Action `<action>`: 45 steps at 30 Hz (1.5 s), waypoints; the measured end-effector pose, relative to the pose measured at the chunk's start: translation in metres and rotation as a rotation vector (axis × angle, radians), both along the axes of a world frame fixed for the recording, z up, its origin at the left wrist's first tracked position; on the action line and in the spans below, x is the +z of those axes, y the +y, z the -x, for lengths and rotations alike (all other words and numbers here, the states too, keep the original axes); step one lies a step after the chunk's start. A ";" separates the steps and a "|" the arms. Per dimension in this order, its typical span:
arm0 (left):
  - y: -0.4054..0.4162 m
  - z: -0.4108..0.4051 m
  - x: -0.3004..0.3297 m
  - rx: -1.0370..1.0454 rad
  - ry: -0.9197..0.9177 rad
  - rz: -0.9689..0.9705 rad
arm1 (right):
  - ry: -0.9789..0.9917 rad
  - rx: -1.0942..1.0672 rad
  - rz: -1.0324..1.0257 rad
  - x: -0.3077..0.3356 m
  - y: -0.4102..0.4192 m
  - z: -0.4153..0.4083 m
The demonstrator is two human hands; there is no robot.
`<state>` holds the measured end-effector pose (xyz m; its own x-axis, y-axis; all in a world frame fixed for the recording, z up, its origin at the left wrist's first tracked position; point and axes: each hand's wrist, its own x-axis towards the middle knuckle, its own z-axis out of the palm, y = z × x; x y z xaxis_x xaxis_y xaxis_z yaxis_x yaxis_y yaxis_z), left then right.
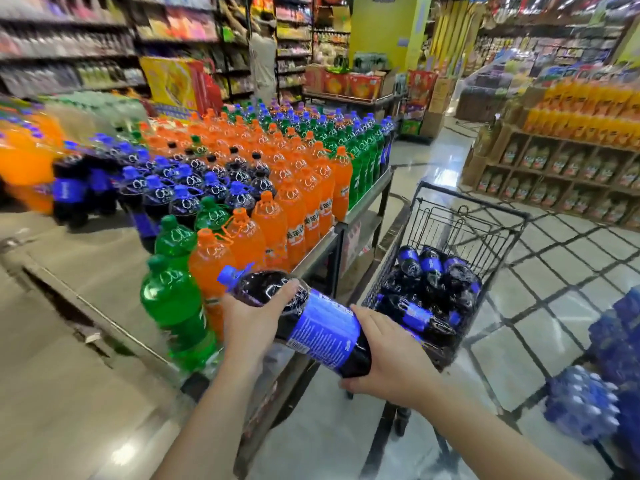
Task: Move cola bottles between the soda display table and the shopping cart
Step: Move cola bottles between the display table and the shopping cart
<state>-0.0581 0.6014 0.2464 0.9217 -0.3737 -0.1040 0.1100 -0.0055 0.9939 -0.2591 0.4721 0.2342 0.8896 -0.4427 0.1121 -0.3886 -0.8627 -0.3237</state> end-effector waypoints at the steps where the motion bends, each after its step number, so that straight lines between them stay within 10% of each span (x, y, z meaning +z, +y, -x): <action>1: 0.015 0.002 0.003 0.035 -0.003 -0.009 | -0.003 0.036 -0.003 -0.001 0.008 -0.004; 28: 0.357 -0.225 0.015 0.461 0.036 0.016 | -0.120 0.497 -0.047 0.001 0.274 -0.319; 45: 0.373 -0.452 0.007 0.500 0.041 0.021 | -0.122 0.565 -0.010 -0.009 0.273 -0.573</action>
